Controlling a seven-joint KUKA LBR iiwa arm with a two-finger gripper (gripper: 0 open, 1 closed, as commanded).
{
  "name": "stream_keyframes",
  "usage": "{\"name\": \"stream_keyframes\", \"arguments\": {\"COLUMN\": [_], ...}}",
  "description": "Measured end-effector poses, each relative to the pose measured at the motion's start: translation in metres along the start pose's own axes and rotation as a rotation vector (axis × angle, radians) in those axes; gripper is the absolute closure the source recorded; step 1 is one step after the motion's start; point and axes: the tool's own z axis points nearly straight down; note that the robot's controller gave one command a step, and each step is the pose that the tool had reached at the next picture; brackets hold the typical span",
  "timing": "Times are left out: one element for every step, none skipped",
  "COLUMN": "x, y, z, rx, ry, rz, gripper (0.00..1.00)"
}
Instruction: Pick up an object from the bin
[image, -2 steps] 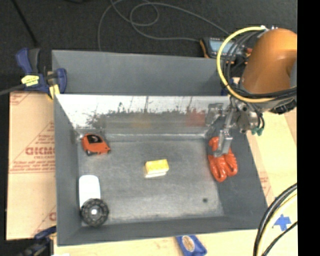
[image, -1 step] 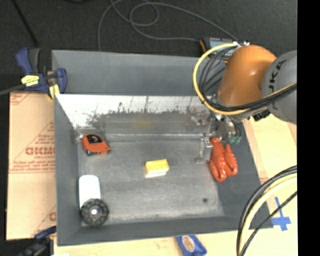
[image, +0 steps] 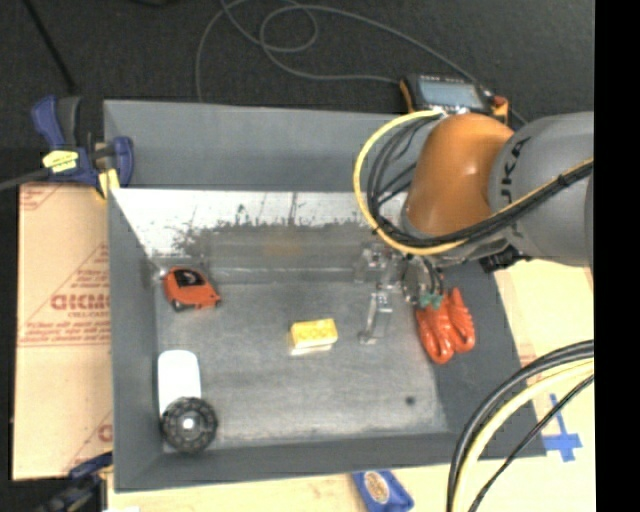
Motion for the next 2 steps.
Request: {"name": "stream_keyframes", "arguments": {"x": [-0.009,-0.007], "y": [0.028,0.037], "z": [0.01,0.05], "rx": [0.001,0.0], "ry": [-0.007,-0.005], "rz": [-0.125,-0.205], "gripper": [0.0,0.0]}}
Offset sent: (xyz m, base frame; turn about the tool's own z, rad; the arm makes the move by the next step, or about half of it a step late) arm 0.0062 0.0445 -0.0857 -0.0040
